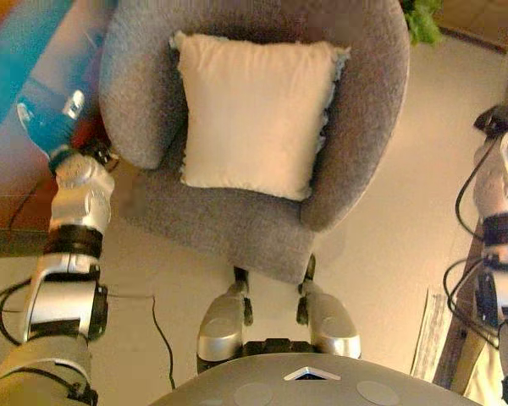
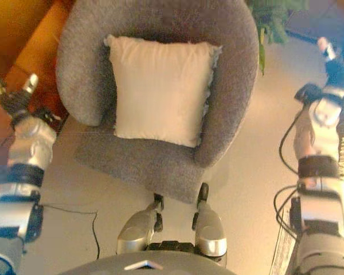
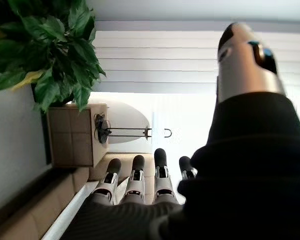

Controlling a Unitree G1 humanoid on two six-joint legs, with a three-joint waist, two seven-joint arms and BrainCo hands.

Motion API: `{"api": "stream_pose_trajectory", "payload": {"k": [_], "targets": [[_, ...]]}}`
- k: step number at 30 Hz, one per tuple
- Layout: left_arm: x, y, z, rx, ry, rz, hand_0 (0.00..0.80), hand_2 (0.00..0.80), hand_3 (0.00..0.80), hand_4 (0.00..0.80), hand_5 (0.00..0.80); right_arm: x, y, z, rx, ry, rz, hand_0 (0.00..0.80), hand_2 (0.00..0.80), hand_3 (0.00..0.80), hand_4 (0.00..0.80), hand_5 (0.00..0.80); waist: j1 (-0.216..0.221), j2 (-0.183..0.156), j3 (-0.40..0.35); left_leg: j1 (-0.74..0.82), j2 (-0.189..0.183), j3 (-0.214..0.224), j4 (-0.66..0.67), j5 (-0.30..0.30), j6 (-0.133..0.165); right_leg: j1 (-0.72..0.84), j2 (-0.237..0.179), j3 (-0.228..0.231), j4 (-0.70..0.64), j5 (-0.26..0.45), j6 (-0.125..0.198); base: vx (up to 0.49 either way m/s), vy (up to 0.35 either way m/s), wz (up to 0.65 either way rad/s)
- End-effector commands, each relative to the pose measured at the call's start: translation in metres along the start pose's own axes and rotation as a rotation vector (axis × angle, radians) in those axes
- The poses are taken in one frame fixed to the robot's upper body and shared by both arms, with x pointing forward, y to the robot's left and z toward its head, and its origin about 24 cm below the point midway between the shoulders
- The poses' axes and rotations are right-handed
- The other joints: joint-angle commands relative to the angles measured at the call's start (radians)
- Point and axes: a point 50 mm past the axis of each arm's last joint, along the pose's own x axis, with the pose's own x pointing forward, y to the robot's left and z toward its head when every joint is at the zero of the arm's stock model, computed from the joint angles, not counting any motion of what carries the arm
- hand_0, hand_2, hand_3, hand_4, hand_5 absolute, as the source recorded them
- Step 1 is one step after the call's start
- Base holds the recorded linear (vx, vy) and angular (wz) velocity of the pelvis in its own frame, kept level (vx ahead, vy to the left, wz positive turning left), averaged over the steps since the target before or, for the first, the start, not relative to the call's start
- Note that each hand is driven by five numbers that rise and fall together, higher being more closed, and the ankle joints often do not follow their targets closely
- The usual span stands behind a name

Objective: Pick up the cushion and take it to the sofa

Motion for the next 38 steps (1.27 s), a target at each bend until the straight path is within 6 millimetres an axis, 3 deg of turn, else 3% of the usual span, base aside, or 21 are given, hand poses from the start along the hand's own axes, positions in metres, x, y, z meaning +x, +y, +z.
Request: {"api": "stream_pose_trajectory", "payload": {"k": [1, 4, 6, 7, 11, 13, 14, 15, 17, 19, 21, 25, 32, 38], "targets": [[-0.031, 0.031, -0.059, 0.108, 0.098, -0.015, 0.0, 0.0, 0.0, 0.0, 0.0, -0.04, -0.047, -0.042, -0.106, 0.108, -0.074, 0.0, 0.0, 0.0, 0.0, 0.0, 0.013, -0.03, -0.141, 0.052, 0.01, -0.015, 0.01, -0.065, -0.046, 0.044, -0.073, -0.014, 0.025, -0.04, 0.078, 0.124, -0.038, 0.03], [-0.067, 0.064, -0.115, 0.177, 0.331, -0.014, 0.0, 0.0, 0.0, 0.0, 0.0, -0.081, -0.087, -0.09, -0.122, 0.357, -0.209, 0.0, 0.0, 0.0, 0.0, 0.0, 0.011, -0.037, -0.166, 0.089, 0.015, -0.008, 0.011, -0.069, -0.036, 0.085, -0.064, -0.01, 0.024, -0.044, 0.074, 0.105, -0.041, -0.01], [-0.085, 0.083, -0.139, 0.225, 0.473, -0.021, 0.0, 0.0, 0.0, 0.0, 0.0, -0.108, -0.103, -0.113, -0.175, 0.473, -0.243, 0.0, 0.0, 0.0, 0.0, 0.0, 0.011, -0.044, -0.177, 0.111, 0.017, -0.003, 0.01, -0.073, -0.033, 0.107, -0.059, -0.009, 0.021, -0.046, 0.072, 0.088, -0.058, -0.02], [-0.105, 0.096, -0.161, 0.281, 0.602, -0.035, 0.0, 0.0, 0.0, 0.0, 0.0, -0.131, -0.114, -0.133, -0.245, 0.592, -0.285, 0.0, 0.0, 0.0, 0.0, 0.0, 0.013, -0.048, -0.183, 0.125, 0.017, -0.001, 0.007, -0.074, -0.03, 0.122, -0.056, -0.006, 0.019, -0.044, 0.07, 0.085, -0.062, -0.01], [-0.156, 0.14, -0.206, 0.376, 0.939, 0.095, 0.0, 0.0, 0.0, 0.0, 0.0, -0.206, -0.15, -0.184, -0.442, 1.0, -0.374, 0.0, 0.0, 0.0, 0.0, 0.0, 0.022, -0.061, -0.202, 0.163, 0.018, 0.005, 0.001, -0.081, -0.025, 0.16, -0.05, 0.0, 0.015, -0.048, 0.068, 0.087, -0.058, -0.01], [-0.179, 0.158, -0.22, 0.493, 1.04, 0.118, 0.0, 0.0, 0.0, 0.0, 0.0, -0.251, -0.167, -0.2, -0.535, 1.221, -0.385, 0.0, 0.0, 0.0, 0.0, 0.0, 0.028, -0.066, -0.21, 0.175, 0.019, 0.005, 0.001, -0.085, -0.023, 0.174, -0.046, 0.005, 0.014, -0.052, 0.067, 0.075, -0.052, -0.01], [-0.187, 0.162, -0.224, 0.515, 1.086, 0.116, 0.0, 0.0, 0.0, 0.0, 0.0, -0.263, -0.17, -0.203, -0.552, 1.282, -0.376, 0.0, 0.0, 0.0, 0.0, 0.0, 0.03, -0.067, -0.21, 0.179, 0.019, 0.005, 0.001, -0.086, -0.022, 0.178, -0.045, 0.006, 0.014, -0.053, 0.066, 0.06, -0.054, -0.02], [-0.209, 0.169, -0.233, 0.543, 1.188, 0.13, 0.0, 0.0, 0.0, 0.0, 0.0, -0.291, -0.174, -0.207, -0.588, 1.403, -0.362, 0.0, 0.0, 0.0, 0.0, 0.0, 0.033, -0.069, -0.215, 0.184, 0.02, 0.004, 0.001, -0.089, -0.019, 0.184, -0.044, 0.008, 0.013, -0.054, 0.065, 0.046, -0.038, -0.04], [-0.237, 0.18, -0.241, 0.556, 1.328, 0.161, 0.0, 0.0, 0.0, 0.0, 0.0, -0.323, -0.173, -0.211, -0.626, 1.552, -0.312, 0.0, 0.0, 0.0, 0.0, 0.0, 0.03, -0.07, -0.221, 0.192, 0.02, 0.004, 0.001, -0.094, -0.015, 0.191, -0.042, 0.015, 0.012, -0.056, 0.064, 0.057, -0.016, -0.03], [-0.248, 0.182, -0.242, 0.624, 1.39, 0.164, 0.0, 0.0, 0.0, 0.0, 0.0, -0.346, -0.165, -0.213, -0.643, 1.679, -0.226, 0.0, 0.0, 0.0, 0.0, 0.0, 0.022, -0.072, -0.226, 0.202, 0.021, 0.01, 0.001, -0.101, -0.013, 0.2, -0.043, 0.022, 0.013, -0.06, 0.061, 0.069, 0.011, -0.11], [-0.255, 0.178, -0.244, 0.672, 1.445, 0.127, 0.0, 0.0, 0.0, 0.0, 0.0, -0.359, -0.156, -0.215, -0.673, 1.762, -0.083, 0.0, 0.0, 0.0, 0.0, 0.0, 0.015, -0.073, -0.231, 0.208, 0.022, 0.013, 0.001, -0.107, -0.014, 0.205, -0.043, 0.027, 0.013, -0.064, 0.058, 0.042, 0.017, -0.2], [-0.268, 0.163, -0.249, 0.703, 1.566, -0.076, 0.0, 0.0, 0.0, 0.0, 0.0, -0.364, -0.14, -0.22, -0.749, 1.767, 0.21, 0.0, 0.0, 0.0, 0.0, 0.0, 0.009, -0.076, -0.231, 0.212, 0.023, 0.012, 0.001, -0.113, -0.013, 0.204, -0.046, 0.028, 0.018, -0.071, 0.058, -0.02, 0.011, -0.05], [-0.262, 0.158, -0.248, 0.77, 1.568, -0.154, 0.0, 0.0, 0.0, 0.0, 0.0, -0.354, -0.144, -0.22, -0.807, 1.75, 0.288, 0.0, 0.0, 0.0, 0.0, 0.0, 0.009, -0.079, -0.225, 0.217, 0.025, 0.014, 0.001, -0.12, -0.008, 0.205, -0.043, 0.031, 0.02, -0.075, 0.06, -0.02, 0.002, -0.01], [-0.256, 0.151, -0.248, 0.761, 1.548, -0.177, 0.0, 0.0, 0.0, 0.0, 0.0, -0.356, -0.14, -0.221, -0.818, 1.744, 0.326, 0.0, 0.0, 0.0, 0.0, 0.0, 0.009, -0.079, -0.216, 0.21, 0.029, 0.014, 0.002, -0.116, -0.007, 0.195, -0.041, 0.035, 0.024, -0.074, 0.061, -0.021, -0.001, -0.01]]}}
